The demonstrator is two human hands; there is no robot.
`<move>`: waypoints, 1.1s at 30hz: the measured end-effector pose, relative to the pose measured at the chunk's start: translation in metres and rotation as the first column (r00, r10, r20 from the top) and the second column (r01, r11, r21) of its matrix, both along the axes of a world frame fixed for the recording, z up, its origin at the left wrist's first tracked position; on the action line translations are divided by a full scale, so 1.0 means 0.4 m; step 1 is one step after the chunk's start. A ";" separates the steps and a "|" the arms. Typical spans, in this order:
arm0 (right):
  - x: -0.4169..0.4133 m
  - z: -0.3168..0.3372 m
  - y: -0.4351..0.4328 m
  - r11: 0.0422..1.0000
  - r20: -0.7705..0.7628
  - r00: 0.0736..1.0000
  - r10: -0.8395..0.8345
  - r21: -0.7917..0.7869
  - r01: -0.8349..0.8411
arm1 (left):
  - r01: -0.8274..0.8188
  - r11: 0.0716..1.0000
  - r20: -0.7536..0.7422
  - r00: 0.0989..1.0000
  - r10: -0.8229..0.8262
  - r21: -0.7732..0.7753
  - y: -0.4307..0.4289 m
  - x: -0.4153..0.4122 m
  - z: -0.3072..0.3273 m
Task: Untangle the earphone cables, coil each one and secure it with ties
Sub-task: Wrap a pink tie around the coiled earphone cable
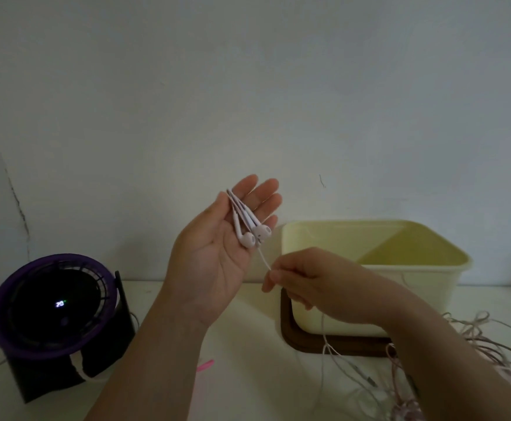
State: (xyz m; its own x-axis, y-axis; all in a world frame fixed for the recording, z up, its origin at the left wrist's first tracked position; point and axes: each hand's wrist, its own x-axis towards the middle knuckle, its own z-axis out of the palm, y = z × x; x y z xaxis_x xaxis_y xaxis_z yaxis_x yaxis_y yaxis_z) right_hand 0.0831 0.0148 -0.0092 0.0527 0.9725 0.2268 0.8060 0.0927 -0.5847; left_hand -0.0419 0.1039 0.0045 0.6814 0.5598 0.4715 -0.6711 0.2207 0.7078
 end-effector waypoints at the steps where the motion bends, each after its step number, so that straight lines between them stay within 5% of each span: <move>1: -0.006 0.004 -0.005 0.999 0.013 1.000 0.020 -0.028 -0.020 | -0.077 0.995 -0.043 0.996 0.079 0.060 0.008 0.001 -0.005; 5: -0.022 0.046 -0.037 0.987 -0.011 1.000 -0.005 0.158 0.007 | -0.229 0.907 -0.258 0.908 0.330 0.353 0.029 0.000 -0.040; 9: -0.009 0.075 -0.064 0.919 -0.159 0.985 -0.068 0.374 0.124 | -0.086 0.810 -0.413 0.826 0.383 0.580 0.013 0.003 -0.061; 13: 0.019 0.051 -0.032 0.853 -0.284 0.952 -0.112 0.464 0.238 | 0.074 0.887 -0.469 0.867 0.169 0.456 -0.016 0.000 -0.043; 17: 0.031 0.000 0.011 0.905 -0.278 0.955 -0.103 0.373 0.206 | 0.093 0.989 -0.236 0.970 -0.063 0.118 -0.030 0.001 -0.017; 24: -0.009 -0.013 0.020 0.995 -0.025 0.999 -0.045 0.087 0.047 | -0.004 0.998 -0.079 0.997 0.000 -0.056 0.005 0.012 -0.025; 27: -0.014 0.001 0.004 0.998 0.056 0.998 -0.042 0.048 0.039 | -0.137 0.985 -0.183 0.971 0.155 0.107 0.021 0.016 -0.041; 30: -0.014 0.029 -0.017 0.982 0.011 0.998 -0.065 0.178 0.062 | -0.283 0.835 -0.307 0.835 0.457 0.472 0.032 0.013 -0.064; 33: -0.005 0.050 -0.034 0.921 -0.117 0.987 -0.112 0.361 0.147 | -0.164 0.774 -0.377 0.799 0.468 0.611 0.020 0.010 -0.070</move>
